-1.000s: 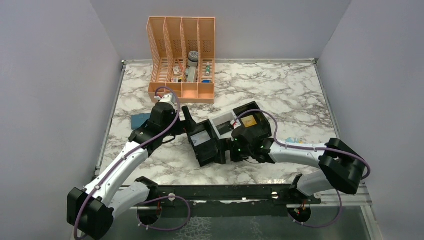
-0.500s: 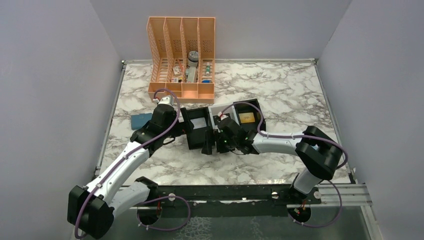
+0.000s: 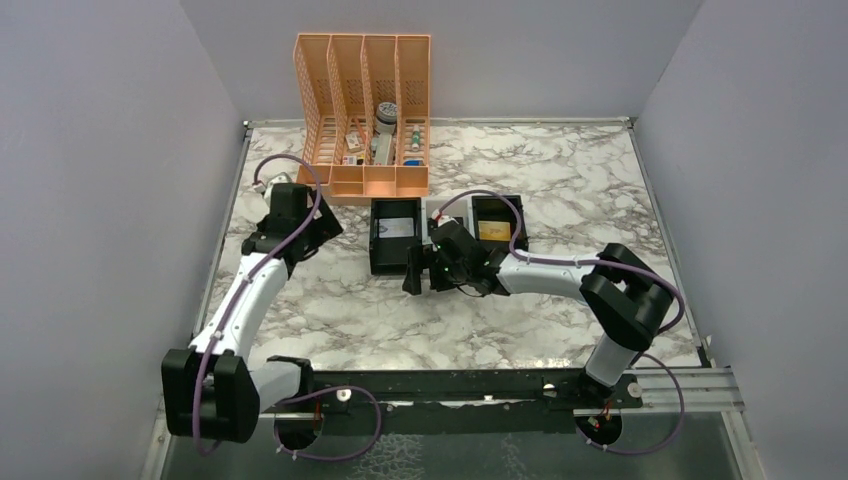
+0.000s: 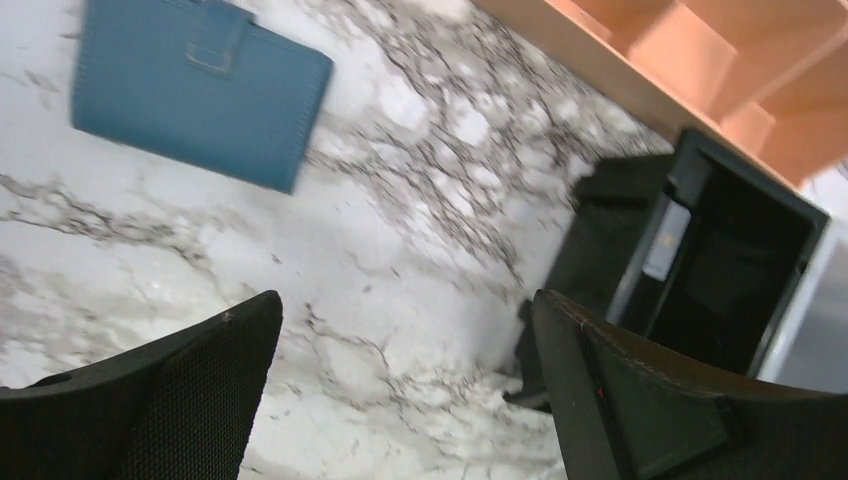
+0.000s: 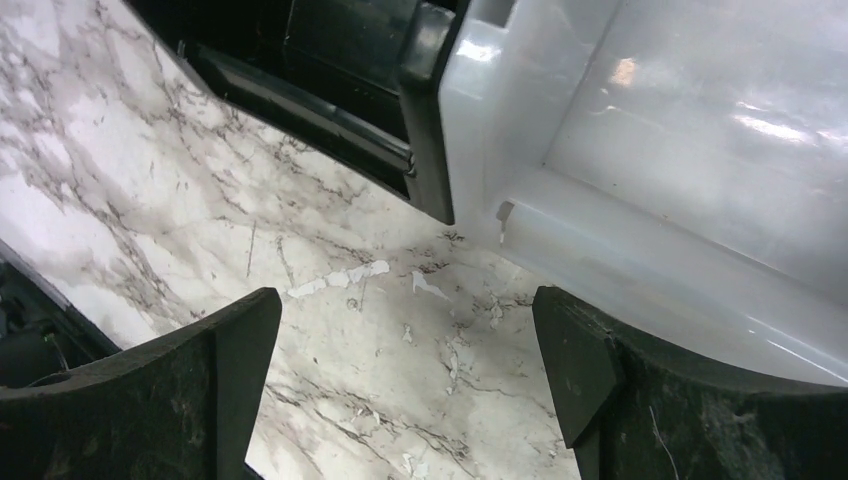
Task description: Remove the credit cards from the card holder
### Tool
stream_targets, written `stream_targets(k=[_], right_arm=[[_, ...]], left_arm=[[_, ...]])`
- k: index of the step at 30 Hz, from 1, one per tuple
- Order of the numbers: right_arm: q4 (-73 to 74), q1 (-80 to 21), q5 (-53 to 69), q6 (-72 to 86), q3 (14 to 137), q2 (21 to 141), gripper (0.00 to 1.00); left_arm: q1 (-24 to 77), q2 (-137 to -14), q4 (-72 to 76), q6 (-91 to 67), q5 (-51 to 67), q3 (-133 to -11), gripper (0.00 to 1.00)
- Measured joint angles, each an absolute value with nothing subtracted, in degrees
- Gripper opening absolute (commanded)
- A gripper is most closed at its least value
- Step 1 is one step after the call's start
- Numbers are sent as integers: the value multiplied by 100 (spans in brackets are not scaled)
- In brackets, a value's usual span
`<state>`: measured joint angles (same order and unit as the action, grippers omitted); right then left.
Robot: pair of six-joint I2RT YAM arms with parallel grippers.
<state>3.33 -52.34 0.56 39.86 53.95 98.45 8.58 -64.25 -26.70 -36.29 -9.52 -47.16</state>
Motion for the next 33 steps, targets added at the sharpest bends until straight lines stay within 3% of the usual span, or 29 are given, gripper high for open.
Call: stream_targets(k=[12,25,33], right_arm=[[342,-5231,1000,3382,4466,8547,99],[1046,-5231,735,3114,4198,7085,99],[1551,-5231,390,3004,4073,6877,99]], left_arm=[[-801,-8182,-2598,-4246,-1013,-5153,99],[-945,-9529,-2580,-4899,-1328,-6139,99],[-980,-10047,-2556,-4722,-1323,-6412,90]])
